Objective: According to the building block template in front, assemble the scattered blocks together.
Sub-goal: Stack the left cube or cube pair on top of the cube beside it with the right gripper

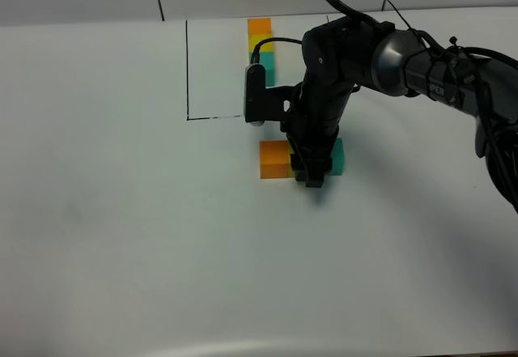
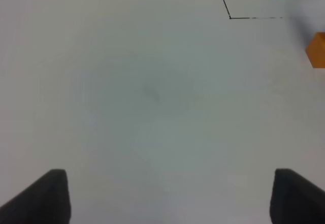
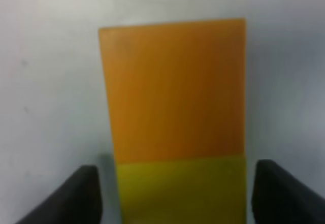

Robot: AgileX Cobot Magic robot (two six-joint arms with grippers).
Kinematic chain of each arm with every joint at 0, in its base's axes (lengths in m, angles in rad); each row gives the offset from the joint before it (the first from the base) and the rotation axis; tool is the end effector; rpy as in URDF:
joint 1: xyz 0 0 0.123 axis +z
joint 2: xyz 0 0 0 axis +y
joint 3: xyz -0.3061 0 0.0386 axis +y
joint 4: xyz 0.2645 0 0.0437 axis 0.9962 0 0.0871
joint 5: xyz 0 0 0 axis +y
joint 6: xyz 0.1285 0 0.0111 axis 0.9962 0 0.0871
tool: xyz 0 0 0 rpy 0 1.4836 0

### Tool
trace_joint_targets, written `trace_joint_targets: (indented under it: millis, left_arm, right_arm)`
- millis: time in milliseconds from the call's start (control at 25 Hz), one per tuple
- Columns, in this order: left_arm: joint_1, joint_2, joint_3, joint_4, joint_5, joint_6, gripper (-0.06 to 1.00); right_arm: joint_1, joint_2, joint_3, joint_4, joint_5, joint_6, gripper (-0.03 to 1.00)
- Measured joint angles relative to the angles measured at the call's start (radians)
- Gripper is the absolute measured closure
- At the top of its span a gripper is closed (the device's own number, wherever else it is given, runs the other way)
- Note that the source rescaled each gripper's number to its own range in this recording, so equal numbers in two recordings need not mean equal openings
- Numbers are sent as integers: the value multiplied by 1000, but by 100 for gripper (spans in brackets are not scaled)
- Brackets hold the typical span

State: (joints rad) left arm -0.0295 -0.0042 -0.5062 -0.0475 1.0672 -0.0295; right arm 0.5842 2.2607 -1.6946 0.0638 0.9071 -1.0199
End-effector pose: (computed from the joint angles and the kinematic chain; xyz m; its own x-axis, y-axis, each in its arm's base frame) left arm 0.0179 -0.0059 0.2693 -0.4548 -0.0390 -0.8898 0.0428 0.9969 -0.0655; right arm 0.4093 0.2784 0.1029 0.0078 -0.9896 -0.1438 -0.9920 0.0105 -0.1260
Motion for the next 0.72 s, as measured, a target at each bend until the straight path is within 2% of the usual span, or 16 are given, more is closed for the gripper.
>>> trace_joint_targets:
  millis: [40,80,240,400,560,720]
  left_arm:
    - [0,0,0,0,0,0,27]
    - [0,0,0,0,0,0,27]
    - [0,0,0,0,0,0,27]
    - [0,0,0,0,0,0,27]
    - [0,0,0,0,0,0,27]
    - [0,0,0,0,0,0,27]
  right_arm:
    - [0,0,0,0,-1,-2,92]
    - [0,0,0,0,-1,-2,96]
    - [0,0,-3,2,4,13,96]
    - [0,2,-32,11,36,125,96]
    - [0,0,-82,11,91,304,96]
    - [7,0,-106,10,132,597,96]
